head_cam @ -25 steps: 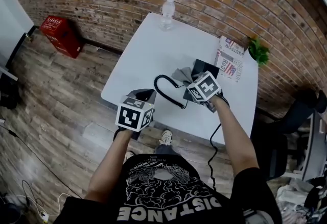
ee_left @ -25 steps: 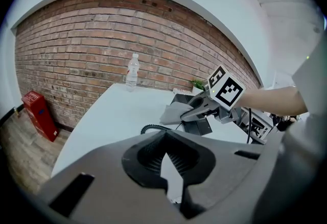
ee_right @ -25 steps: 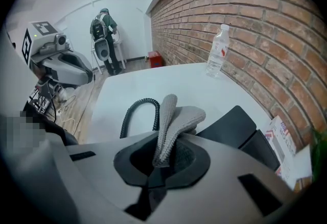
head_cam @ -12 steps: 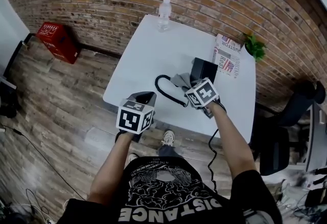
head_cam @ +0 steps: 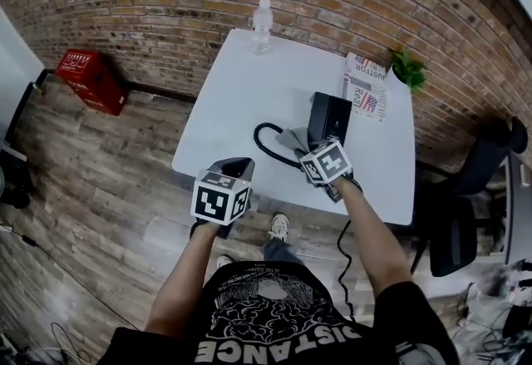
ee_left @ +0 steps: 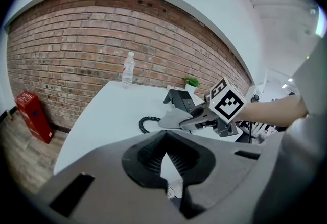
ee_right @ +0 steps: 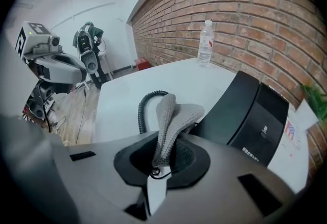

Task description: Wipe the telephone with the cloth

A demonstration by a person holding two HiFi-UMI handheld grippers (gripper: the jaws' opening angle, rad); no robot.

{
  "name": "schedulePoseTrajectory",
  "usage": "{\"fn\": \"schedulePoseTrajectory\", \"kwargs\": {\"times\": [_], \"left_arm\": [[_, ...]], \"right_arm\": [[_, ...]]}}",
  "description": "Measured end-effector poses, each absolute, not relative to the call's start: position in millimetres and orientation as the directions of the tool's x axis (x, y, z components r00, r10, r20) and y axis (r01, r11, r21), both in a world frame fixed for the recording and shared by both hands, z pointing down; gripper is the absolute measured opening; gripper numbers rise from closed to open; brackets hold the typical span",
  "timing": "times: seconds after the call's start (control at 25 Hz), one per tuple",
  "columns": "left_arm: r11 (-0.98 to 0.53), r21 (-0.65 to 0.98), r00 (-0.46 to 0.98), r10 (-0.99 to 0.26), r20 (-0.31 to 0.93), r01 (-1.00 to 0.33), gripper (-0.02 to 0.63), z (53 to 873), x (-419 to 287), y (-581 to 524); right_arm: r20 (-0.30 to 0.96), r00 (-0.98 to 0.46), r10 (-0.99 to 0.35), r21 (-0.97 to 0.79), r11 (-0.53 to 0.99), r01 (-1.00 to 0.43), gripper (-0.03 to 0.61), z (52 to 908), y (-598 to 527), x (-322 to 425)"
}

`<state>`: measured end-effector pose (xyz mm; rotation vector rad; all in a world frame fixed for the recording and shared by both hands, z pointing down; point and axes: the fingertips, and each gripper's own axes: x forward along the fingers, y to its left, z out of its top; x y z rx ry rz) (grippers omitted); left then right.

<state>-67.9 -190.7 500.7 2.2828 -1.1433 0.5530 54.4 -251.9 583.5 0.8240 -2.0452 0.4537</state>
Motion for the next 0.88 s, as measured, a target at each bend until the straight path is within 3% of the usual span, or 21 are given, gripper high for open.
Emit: {"fn": "schedulePoseTrajectory", "kwargs": {"times": [0.48,0.88], "left_arm": [[-0.543,0.231,0.566,-0.603,0.562,-0.808,0.005,493,-82,-171],[-0.589,0.162,0.58,-0.645,0.498,-0.792,0.006,464,-77,-159]], "right_arm": [[0.662,-0.49,-0.566,-0.12,0.565,-0.816,0.011,527,-209,46],[0.516,-0.452,-0.728,-0.103,0.47,-0.876,0.011,459,-155,66]]}}
